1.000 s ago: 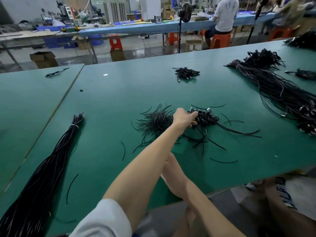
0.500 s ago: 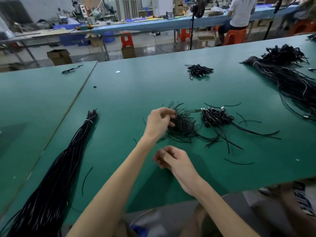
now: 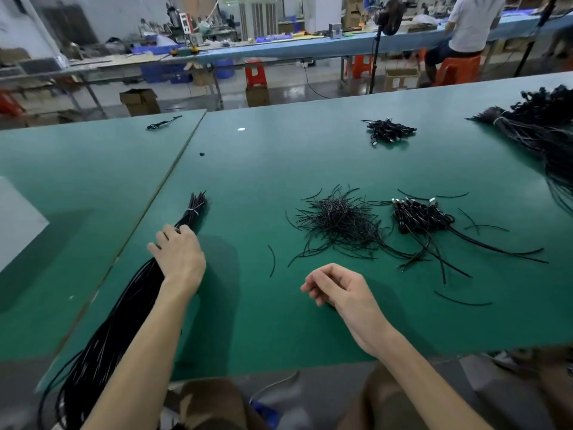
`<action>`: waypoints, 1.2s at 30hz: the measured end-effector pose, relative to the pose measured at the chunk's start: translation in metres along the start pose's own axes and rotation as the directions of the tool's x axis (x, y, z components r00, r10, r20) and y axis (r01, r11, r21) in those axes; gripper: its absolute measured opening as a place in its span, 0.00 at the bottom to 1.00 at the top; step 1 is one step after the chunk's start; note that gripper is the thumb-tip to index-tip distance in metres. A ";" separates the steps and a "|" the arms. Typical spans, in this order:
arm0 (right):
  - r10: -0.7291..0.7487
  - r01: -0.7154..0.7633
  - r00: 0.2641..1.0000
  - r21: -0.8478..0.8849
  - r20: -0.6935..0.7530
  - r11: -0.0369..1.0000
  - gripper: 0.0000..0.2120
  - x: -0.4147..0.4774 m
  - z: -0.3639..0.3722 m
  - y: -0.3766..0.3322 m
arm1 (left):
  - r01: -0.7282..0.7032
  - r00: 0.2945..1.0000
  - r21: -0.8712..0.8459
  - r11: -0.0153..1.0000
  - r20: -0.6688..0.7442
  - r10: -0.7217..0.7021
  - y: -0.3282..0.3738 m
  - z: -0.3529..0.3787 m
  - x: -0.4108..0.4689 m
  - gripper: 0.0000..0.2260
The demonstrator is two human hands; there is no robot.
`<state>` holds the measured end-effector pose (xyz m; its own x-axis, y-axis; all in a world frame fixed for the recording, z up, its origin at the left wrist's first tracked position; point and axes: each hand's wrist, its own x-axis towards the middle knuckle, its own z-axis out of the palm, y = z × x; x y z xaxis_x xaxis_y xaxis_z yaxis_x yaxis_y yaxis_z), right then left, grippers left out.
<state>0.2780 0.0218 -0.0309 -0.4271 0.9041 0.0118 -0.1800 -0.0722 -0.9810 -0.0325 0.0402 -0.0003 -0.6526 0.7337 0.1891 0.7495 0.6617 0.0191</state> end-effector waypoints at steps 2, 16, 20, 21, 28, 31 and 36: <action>0.000 0.000 1.000 -0.003 -0.002 1.000 0.08 0.000 0.000 0.000 | -0.019 0.999 -0.036 0.999 -0.037 0.018 -0.005 0.000 0.003 0.12; 0.006 -0.006 1.000 -0.007 0.004 1.000 0.08 0.003 -0.001 0.002 | -0.248 0.967 -0.197 0.948 -0.001 0.253 0.029 -0.020 -0.022 0.07; 0.001 -0.001 1.000 -0.022 0.016 1.000 0.09 0.003 -0.002 0.003 | -0.304 0.930 -0.314 0.900 0.107 0.351 0.035 -0.021 -0.038 0.02; 0.003 -0.002 1.000 -0.036 0.023 0.999 0.09 0.004 -0.002 0.003 | -0.303 0.916 -0.366 0.880 0.144 0.375 0.034 -0.022 -0.041 0.01; 0.106 -0.067 0.991 -0.381 0.080 0.922 0.12 0.010 0.024 -0.006 | -0.340 0.703 -0.601 0.724 0.349 0.620 0.023 -0.028 -0.059 0.07; 0.160 -0.114 0.983 -0.382 0.091 0.917 0.15 0.013 0.040 -0.010 | -0.224 0.670 -0.741 0.633 0.354 0.652 0.014 -0.027 -0.061 0.07; 0.091 -0.078 0.988 -0.103 0.127 0.992 0.20 0.013 0.071 0.000 | -0.119 0.648 -0.854 0.506 0.319 0.691 -0.002 -0.022 -0.061 0.06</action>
<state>0.2093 0.0035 -0.0168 -0.5505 0.8332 -0.0530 -0.0542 -0.0990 -0.9936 0.0088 -0.0092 0.0099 0.0596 0.9823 -0.1775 0.5518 0.1158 0.8259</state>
